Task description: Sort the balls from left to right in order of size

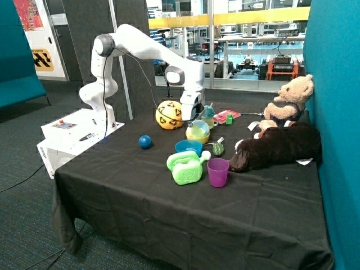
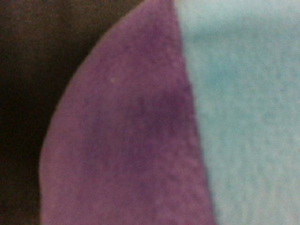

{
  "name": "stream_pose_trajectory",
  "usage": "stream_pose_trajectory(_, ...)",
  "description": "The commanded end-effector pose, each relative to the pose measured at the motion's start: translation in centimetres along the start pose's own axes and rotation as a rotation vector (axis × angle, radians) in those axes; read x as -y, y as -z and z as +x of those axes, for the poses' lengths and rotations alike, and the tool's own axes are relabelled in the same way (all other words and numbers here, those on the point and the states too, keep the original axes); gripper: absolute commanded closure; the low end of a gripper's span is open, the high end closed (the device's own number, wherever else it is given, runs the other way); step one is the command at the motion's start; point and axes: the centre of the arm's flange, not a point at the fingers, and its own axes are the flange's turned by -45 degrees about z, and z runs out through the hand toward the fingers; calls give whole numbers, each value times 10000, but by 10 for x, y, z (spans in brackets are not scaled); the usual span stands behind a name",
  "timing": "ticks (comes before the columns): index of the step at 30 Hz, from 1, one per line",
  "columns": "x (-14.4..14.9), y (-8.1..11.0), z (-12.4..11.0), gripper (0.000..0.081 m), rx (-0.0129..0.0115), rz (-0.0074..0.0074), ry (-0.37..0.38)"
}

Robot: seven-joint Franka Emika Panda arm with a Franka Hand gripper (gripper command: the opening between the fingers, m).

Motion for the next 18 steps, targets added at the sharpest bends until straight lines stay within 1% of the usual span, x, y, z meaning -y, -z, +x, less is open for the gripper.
stream_pose_trajectory(1,-7,-10,2,5,-6,23,8)
stream_pose_trajectory(13,0,-23,3,28,-6,23,173)
stream_pose_trajectory(18,5,-24,4,35,-6,23,235)
